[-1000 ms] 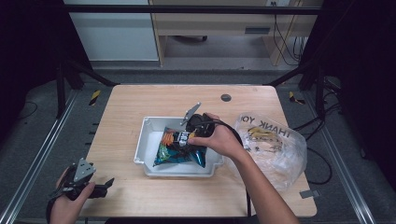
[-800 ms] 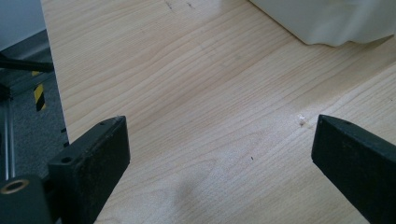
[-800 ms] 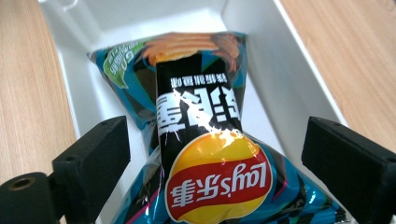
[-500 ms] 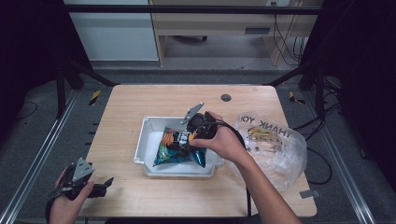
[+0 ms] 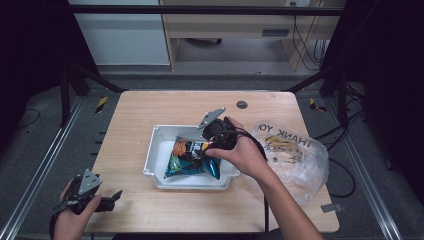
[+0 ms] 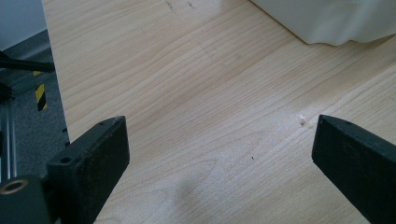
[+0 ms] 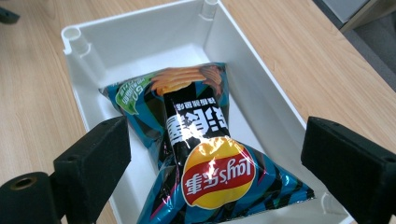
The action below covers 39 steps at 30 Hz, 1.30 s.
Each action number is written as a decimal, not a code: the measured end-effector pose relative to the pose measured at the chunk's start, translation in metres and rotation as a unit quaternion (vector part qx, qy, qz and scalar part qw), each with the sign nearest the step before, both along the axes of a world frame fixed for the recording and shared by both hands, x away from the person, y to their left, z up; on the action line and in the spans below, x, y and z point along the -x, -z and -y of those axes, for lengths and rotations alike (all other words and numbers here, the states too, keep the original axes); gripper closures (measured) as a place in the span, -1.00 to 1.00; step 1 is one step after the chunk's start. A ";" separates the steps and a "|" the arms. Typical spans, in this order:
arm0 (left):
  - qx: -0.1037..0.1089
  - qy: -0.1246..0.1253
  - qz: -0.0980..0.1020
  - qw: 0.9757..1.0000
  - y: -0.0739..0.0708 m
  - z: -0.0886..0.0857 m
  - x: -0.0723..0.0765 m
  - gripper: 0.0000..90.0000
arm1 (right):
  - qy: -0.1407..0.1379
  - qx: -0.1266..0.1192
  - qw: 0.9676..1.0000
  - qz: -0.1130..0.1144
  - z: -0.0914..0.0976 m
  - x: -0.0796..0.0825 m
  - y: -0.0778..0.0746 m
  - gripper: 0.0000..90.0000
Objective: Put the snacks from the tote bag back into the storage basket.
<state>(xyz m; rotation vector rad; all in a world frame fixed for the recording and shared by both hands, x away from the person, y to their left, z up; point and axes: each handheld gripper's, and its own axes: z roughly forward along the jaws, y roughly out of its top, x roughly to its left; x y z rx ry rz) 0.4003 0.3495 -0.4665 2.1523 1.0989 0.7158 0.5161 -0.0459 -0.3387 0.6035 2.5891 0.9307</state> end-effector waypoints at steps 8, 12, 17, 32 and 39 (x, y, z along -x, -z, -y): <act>-0.003 0.001 0.000 1.000 0.000 0.002 0.000 -0.92 | 0.013 -0.020 1.000 0.008 0.005 0.006 -0.009 -0.82; -0.005 0.003 -0.001 1.000 0.001 0.003 0.000 -0.92 | 0.025 -0.022 0.999 0.014 0.010 0.008 -0.012 -0.82; -0.005 0.002 -0.002 1.000 0.001 0.002 0.000 -0.92 | 0.052 -0.042 0.998 0.016 0.018 0.008 -0.016 -0.85; -0.004 0.000 0.000 1.000 0.000 0.003 0.004 -0.92 | 0.107 -0.074 0.991 0.041 0.042 0.026 -0.020 -0.87; -0.002 -0.004 0.000 1.000 0.001 0.002 0.004 -0.92 | 0.123 -0.084 0.987 0.051 0.058 0.036 -0.025 -0.87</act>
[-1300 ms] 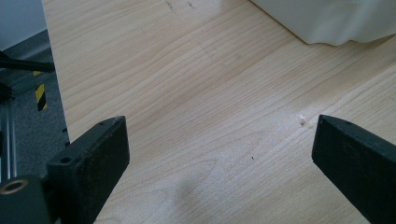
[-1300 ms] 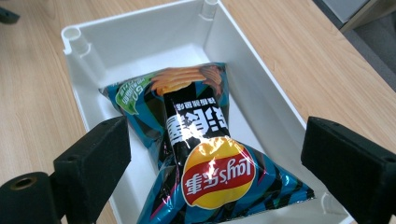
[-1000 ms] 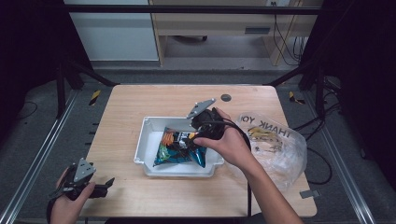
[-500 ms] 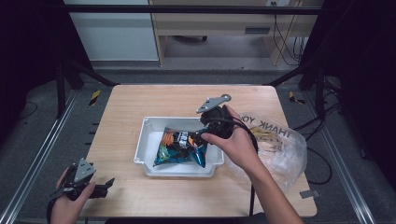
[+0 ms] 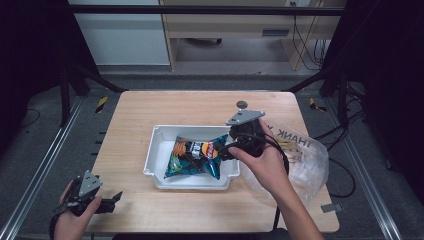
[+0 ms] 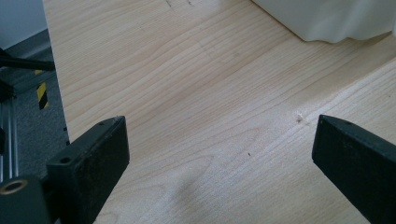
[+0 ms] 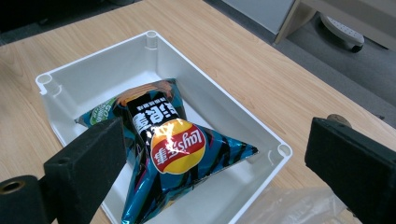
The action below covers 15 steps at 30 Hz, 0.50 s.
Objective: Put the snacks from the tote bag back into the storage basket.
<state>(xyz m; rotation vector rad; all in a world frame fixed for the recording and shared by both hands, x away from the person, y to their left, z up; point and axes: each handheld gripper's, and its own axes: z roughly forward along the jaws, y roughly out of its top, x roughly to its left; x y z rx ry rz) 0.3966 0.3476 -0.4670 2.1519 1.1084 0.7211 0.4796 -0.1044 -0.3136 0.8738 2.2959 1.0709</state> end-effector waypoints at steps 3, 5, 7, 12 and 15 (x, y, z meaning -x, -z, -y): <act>0.000 -0.001 0.000 1.000 0.000 0.000 0.000 -0.92 | 0.010 -0.005 1.000 0.006 0.007 0.004 -0.003 -0.87; 0.000 -0.001 0.000 1.000 0.000 0.000 0.000 -0.92 | 0.017 -0.010 1.000 0.009 0.012 0.008 -0.006 -0.87; 0.000 -0.001 0.000 1.000 0.000 0.000 0.001 -0.92 | 0.023 -0.014 1.000 0.015 0.017 0.010 -0.008 -0.88; 0.000 -0.003 0.000 1.000 0.000 -0.001 0.001 -0.92 | 0.042 -0.020 0.999 0.023 0.029 0.017 -0.010 -0.87; 0.000 -0.004 0.000 1.000 0.000 0.000 0.001 -0.92 | 0.051 -0.019 0.998 0.024 0.035 0.020 -0.010 -0.87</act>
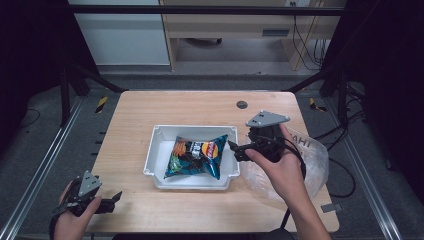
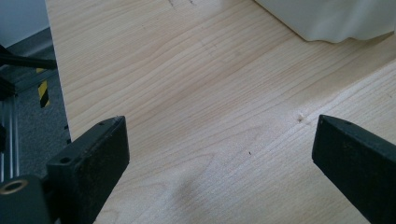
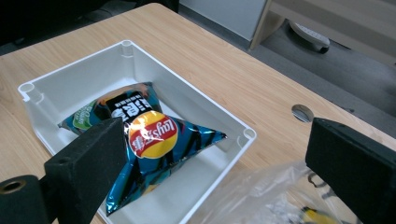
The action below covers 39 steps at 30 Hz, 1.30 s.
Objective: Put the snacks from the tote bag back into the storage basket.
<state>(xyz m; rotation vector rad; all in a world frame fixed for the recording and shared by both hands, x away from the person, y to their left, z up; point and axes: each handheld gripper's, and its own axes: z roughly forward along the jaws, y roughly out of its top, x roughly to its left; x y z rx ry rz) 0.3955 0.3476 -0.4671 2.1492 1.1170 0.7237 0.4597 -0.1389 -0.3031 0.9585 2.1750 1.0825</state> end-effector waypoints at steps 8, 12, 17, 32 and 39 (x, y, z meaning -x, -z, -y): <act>-0.001 -0.002 0.000 1.000 0.000 0.000 0.000 -0.92 | 0.034 -0.001 0.999 0.003 0.015 0.005 0.002 -0.86; -0.003 -0.002 0.000 1.000 0.001 0.000 -0.001 -0.92 | 0.051 -0.003 0.999 0.006 0.021 0.006 0.003 -0.86; -0.007 -0.003 -0.002 1.000 0.001 0.000 -0.002 -0.92 | 0.067 0.000 0.998 0.012 0.030 0.007 0.004 -0.86; -0.001 -0.010 -0.003 1.000 0.002 -0.003 0.003 -0.92 | 0.125 -0.015 0.992 0.025 0.056 0.022 0.010 -0.86; -0.002 -0.010 -0.004 1.000 0.002 -0.002 0.003 -0.92 | 0.134 -0.018 0.990 0.026 0.061 0.024 0.014 -0.86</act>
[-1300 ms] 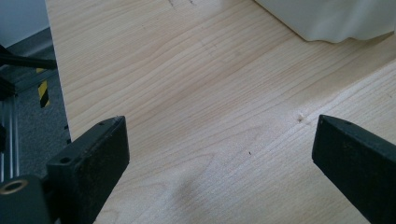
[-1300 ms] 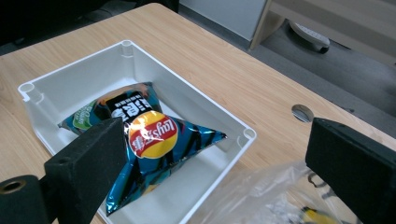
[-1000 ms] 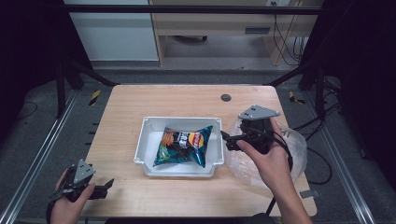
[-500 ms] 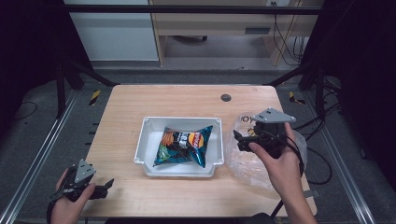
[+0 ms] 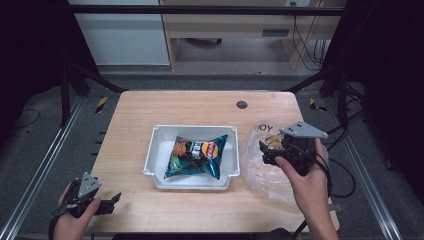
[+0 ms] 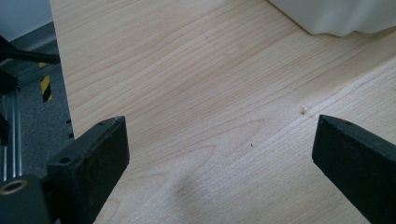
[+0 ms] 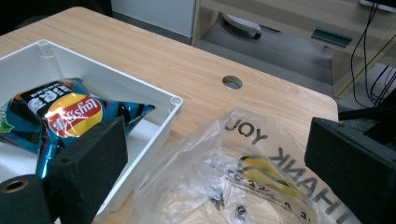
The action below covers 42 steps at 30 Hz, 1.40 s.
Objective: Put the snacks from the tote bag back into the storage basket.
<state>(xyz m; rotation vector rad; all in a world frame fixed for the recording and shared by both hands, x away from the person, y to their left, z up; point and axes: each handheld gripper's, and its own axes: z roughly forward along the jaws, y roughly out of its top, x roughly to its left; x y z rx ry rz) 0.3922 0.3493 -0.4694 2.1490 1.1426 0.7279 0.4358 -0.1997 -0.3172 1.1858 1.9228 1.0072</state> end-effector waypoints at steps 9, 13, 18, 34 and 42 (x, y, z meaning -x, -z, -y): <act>0.000 0.000 0.000 1.000 0.000 0.000 0.002 -0.92 | 0.015 -0.002 1.000 -0.002 0.006 0.004 0.009 -0.86; -0.002 0.001 -0.003 1.000 0.001 0.000 0.001 -0.92 | 0.022 -0.004 1.000 -0.006 0.009 0.004 0.017 -0.86; -0.001 -0.001 -0.002 1.000 0.000 0.000 0.002 -0.92 | 0.035 -0.009 0.999 -0.013 0.013 0.002 0.026 -0.86; 0.000 -0.005 -0.002 1.000 0.001 -0.001 0.002 -0.92 | 0.049 -0.011 0.998 -0.046 0.019 -0.002 0.057 -0.86; 0.000 -0.005 -0.003 1.000 0.001 0.000 0.002 -0.92 | 0.053 -0.009 0.997 -0.063 0.023 -0.005 0.072 -0.85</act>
